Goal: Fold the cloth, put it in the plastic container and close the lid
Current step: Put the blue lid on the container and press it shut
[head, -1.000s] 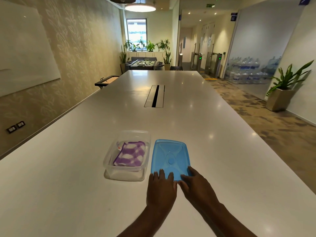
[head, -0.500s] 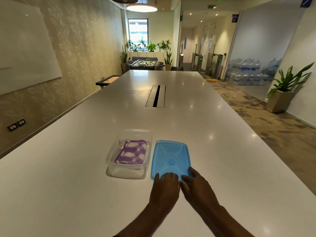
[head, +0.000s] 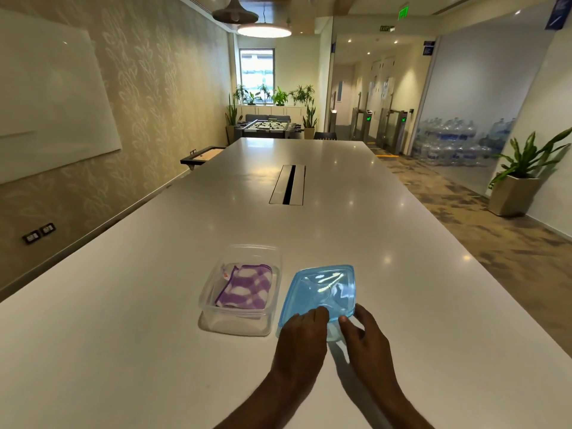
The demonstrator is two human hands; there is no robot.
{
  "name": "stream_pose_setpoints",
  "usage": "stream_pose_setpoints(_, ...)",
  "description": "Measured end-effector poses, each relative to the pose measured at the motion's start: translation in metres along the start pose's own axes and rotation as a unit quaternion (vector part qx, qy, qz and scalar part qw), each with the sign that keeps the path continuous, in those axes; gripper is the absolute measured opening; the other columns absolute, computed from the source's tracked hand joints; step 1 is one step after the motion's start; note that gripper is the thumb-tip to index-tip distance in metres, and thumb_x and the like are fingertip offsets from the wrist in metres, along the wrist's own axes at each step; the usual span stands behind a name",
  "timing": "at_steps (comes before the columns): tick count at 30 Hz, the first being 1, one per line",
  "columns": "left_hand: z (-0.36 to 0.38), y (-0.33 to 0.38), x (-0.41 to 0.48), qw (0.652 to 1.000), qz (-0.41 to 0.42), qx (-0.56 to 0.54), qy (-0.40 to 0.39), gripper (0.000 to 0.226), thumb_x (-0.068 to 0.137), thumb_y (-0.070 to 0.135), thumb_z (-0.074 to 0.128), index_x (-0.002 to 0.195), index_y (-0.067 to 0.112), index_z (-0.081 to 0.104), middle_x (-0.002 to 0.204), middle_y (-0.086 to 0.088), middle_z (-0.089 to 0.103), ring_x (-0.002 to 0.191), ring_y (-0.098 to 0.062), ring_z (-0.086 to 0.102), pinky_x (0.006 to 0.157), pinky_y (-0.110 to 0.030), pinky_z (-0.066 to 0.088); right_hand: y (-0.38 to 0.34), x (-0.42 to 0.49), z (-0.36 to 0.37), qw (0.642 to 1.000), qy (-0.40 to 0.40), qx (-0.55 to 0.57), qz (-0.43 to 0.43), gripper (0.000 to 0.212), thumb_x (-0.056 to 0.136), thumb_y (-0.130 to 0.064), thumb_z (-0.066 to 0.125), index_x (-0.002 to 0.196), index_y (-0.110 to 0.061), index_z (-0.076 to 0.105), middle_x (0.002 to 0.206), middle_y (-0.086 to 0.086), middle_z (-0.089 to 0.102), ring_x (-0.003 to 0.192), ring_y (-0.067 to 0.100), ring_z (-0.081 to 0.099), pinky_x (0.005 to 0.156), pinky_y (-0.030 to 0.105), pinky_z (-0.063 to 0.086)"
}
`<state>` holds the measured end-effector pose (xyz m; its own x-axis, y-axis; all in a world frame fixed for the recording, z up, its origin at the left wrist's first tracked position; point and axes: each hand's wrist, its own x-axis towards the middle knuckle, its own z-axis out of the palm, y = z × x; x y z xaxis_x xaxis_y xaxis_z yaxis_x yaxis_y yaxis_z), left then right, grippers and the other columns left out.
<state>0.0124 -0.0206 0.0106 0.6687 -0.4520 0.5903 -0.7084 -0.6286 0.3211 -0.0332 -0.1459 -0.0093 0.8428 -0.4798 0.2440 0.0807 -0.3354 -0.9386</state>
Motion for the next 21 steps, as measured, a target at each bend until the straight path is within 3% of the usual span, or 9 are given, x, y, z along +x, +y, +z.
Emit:
stream_pose_setpoints(3, -0.007, 0.003, 0.004, 0.999, -0.030, -0.016, 0.014, 0.012, 0.083, 0.012, 0.068, 0.078, 0.017, 0.058, 0.061, 0.003, 0.059, 0.049, -0.011, 0.056, 0.046, -0.025, 0.051, -0.004, 0.000, 0.014, 0.984, 0.036, 0.150, 0.093, 0.033, 0.089, -0.050, 0.053, 0.110, -0.028, 0.063, 0.105, -0.004, 0.070, 0.099, 0.013, 0.067, 0.086, 0.033, 0.054)
stream_pose_setpoints(5, -0.011, 0.005, 0.007, 0.997, -0.055, -0.042, 0.036, 0.004, 0.087, 0.015, 0.063, 0.085, 0.015, 0.059, 0.068, 0.000, 0.063, 0.055, -0.012, 0.060, 0.052, -0.027, 0.054, -0.009, 0.002, 0.023, 0.945, 0.071, 0.268, 0.175, 0.035, 0.087, -0.054, 0.053, 0.098, -0.022, 0.065, 0.098, 0.003, 0.070, 0.095, 0.023, 0.068, 0.080, 0.036, 0.053)
stream_pose_setpoints(8, -0.018, 0.005, 0.009, 0.983, -0.130, -0.110, 0.069, 0.015, 0.092, 0.023, 0.057, 0.104, 0.014, 0.059, 0.090, -0.001, 0.069, 0.079, -0.013, 0.068, 0.071, -0.028, 0.058, -0.016, 0.009, 0.034, 0.922, 0.047, 0.286, 0.258, 0.047, 0.087, -0.052, 0.054, 0.102, -0.007, 0.060, 0.093, 0.013, 0.066, 0.086, 0.028, 0.066, 0.080, 0.039, 0.051)
stream_pose_setpoints(10, -0.025, 0.005, 0.010, 0.967, -0.165, -0.157, 0.113, 0.020, 0.090, 0.023, 0.061, 0.109, 0.016, 0.058, 0.097, 0.004, 0.068, 0.086, -0.007, 0.066, 0.075, -0.021, 0.057, -0.020, 0.012, 0.040, 0.919, -0.006, 0.265, 0.291, 0.047, 0.090, -0.047, 0.054, 0.103, -0.001, 0.058, 0.089, 0.019, 0.065, 0.081, 0.031, 0.064, 0.079, 0.043, 0.051)
stream_pose_setpoints(12, -0.033, 0.005, 0.011, 0.947, -0.193, -0.199, 0.162, 0.023, 0.087, 0.022, 0.066, 0.106, 0.018, 0.056, 0.096, 0.008, 0.065, 0.085, -0.002, 0.064, 0.072, -0.015, 0.056, -0.030, 0.015, 0.043, 0.922, -0.084, 0.237, 0.294, 0.041, 0.093, -0.045, 0.050, 0.102, -0.006, 0.060, 0.099, 0.023, 0.069, 0.086, 0.033, 0.068, 0.076, 0.042, 0.055)
stream_pose_setpoints(15, -0.043, 0.001, 0.013, 0.897, -0.253, -0.292, 0.216, 0.027, 0.084, 0.021, 0.069, 0.104, 0.025, 0.051, 0.101, 0.003, 0.069, 0.081, 0.001, 0.068, 0.065, -0.017, 0.058, -0.044, 0.021, 0.049, 0.926, -0.178, 0.225, 0.244, 0.041, 0.096, -0.043, 0.045, 0.104, -0.009, 0.067, 0.098, 0.019, 0.074, 0.086, 0.033, 0.071, 0.069, 0.037, 0.058)
stream_pose_setpoints(18, -0.056, -0.011, 0.014, 0.836, -0.281, -0.391, 0.263, 0.044, 0.082, 0.011, 0.070, 0.116, 0.030, 0.049, 0.109, 0.006, 0.068, 0.090, 0.000, 0.069, 0.072, -0.018, 0.056, -0.055, 0.027, 0.057, 0.931, -0.164, 0.240, 0.219, 0.034, 0.093, -0.031, 0.054, 0.098, -0.002, 0.071, 0.090, 0.019, 0.074, 0.072, 0.032, 0.066, 0.062, 0.037, 0.055)
stream_pose_setpoints(21, -0.070, -0.029, 0.012, 0.835, -0.286, -0.388, 0.266, 0.074, 0.081, 0.008, 0.071, 0.142, 0.025, 0.033, 0.111, 0.026, 0.060, 0.094, 0.010, 0.064, 0.076, -0.014, 0.054, -0.063, 0.035, 0.064, 0.952, -0.126, 0.214, 0.179, 0.030, 0.090, -0.022, 0.060, 0.081, 0.006, 0.067, 0.068, 0.018, 0.064, 0.052, 0.022, 0.055, 0.049, 0.030, 0.045)
